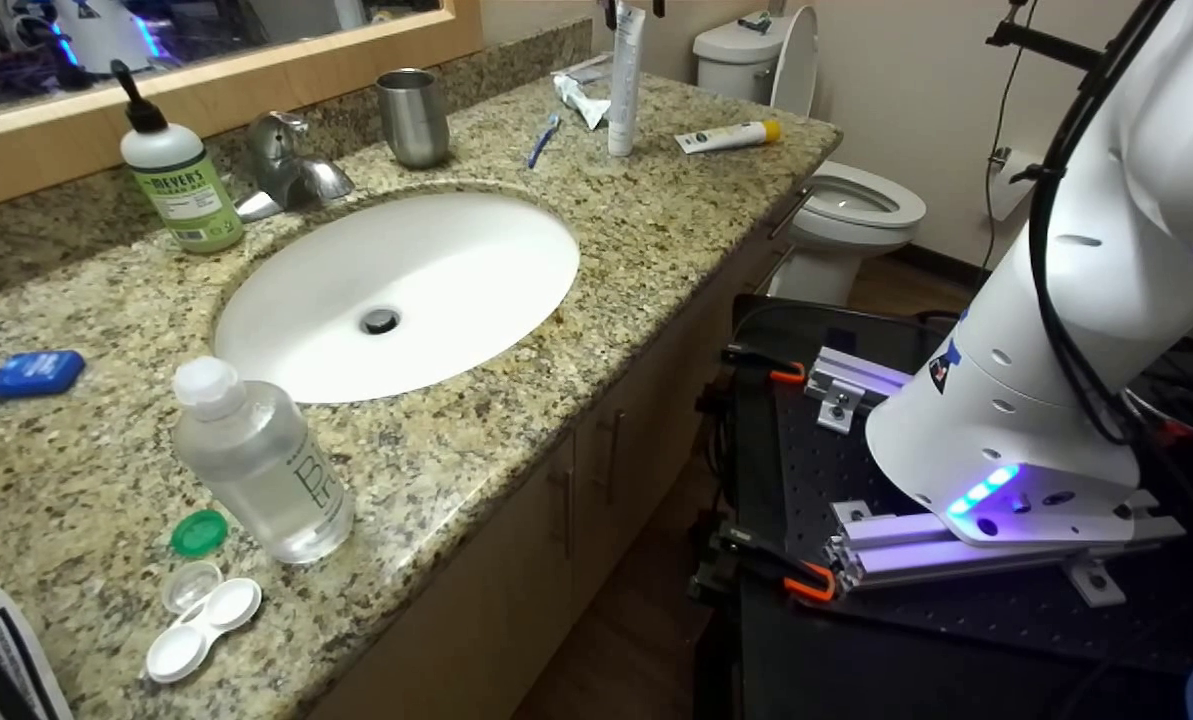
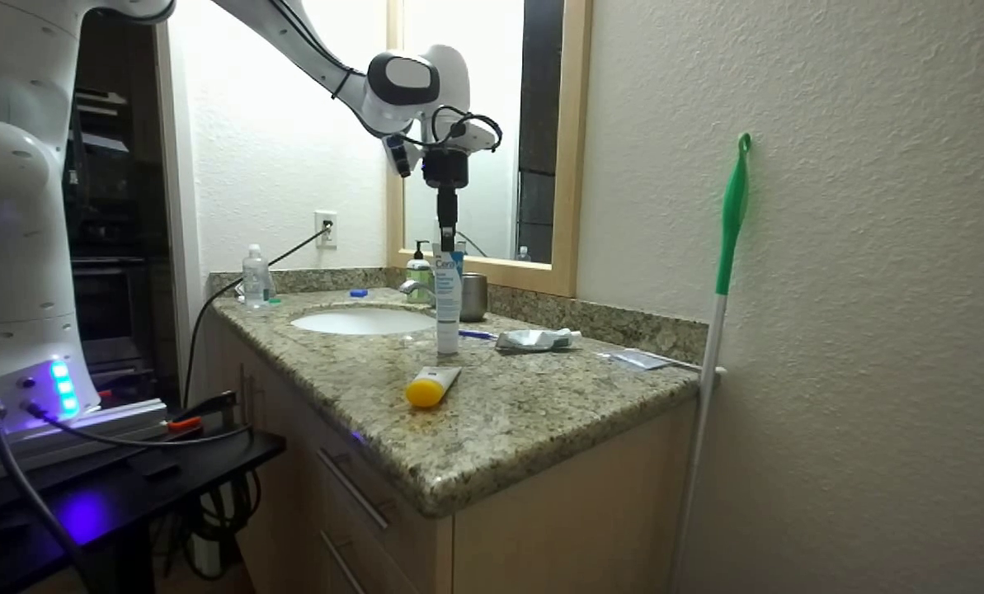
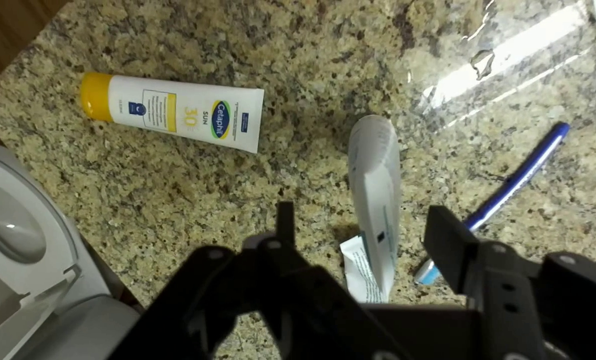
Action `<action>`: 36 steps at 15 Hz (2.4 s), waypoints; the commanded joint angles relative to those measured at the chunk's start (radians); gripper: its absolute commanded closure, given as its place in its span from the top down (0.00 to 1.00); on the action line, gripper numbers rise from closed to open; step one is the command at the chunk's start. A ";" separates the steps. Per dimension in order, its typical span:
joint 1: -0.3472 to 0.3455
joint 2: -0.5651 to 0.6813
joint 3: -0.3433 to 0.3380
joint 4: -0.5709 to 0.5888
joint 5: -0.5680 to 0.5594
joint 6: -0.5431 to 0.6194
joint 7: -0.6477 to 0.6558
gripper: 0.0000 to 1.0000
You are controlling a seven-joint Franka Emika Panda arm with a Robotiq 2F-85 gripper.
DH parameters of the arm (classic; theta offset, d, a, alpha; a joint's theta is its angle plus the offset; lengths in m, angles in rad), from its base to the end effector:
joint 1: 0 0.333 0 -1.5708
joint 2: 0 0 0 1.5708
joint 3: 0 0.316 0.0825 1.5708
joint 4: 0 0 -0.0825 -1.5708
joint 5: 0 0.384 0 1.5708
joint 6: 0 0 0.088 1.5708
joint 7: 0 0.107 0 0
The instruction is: Move the white tube with a white lid to the left
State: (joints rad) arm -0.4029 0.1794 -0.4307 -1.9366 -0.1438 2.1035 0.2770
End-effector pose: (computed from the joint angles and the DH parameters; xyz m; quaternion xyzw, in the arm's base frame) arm 0.4012 -0.4388 0.4028 0.8657 -0.4907 -0.0265 0.0955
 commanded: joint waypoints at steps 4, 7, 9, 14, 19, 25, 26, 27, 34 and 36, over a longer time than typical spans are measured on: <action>-0.002 0.047 0.004 0.034 0.031 -0.033 0.045 0.16; 0.009 0.044 0.022 0.052 0.087 -0.133 0.059 0.02; 0.033 -0.006 0.050 0.065 0.128 -0.261 0.032 0.03; 0.138 -0.246 0.138 -0.031 0.074 -0.335 -0.021 0.03; 0.217 -0.521 0.246 -0.160 0.046 -0.402 -0.092 0.03; 0.236 -0.656 0.284 -0.183 0.059 -0.530 -0.168 0.11; 0.236 -0.678 0.281 -0.195 0.058 -0.533 -0.179 0.11; 0.226 -0.679 0.287 -0.215 0.036 -0.497 -0.159 0.03; 0.382 -0.623 0.480 -0.373 0.181 -0.229 -0.028 0.03; 0.424 -0.570 0.557 -0.363 0.193 -0.113 0.056 0.03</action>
State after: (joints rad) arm -0.0221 -0.4383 0.0459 -2.2923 0.0252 1.8582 0.2545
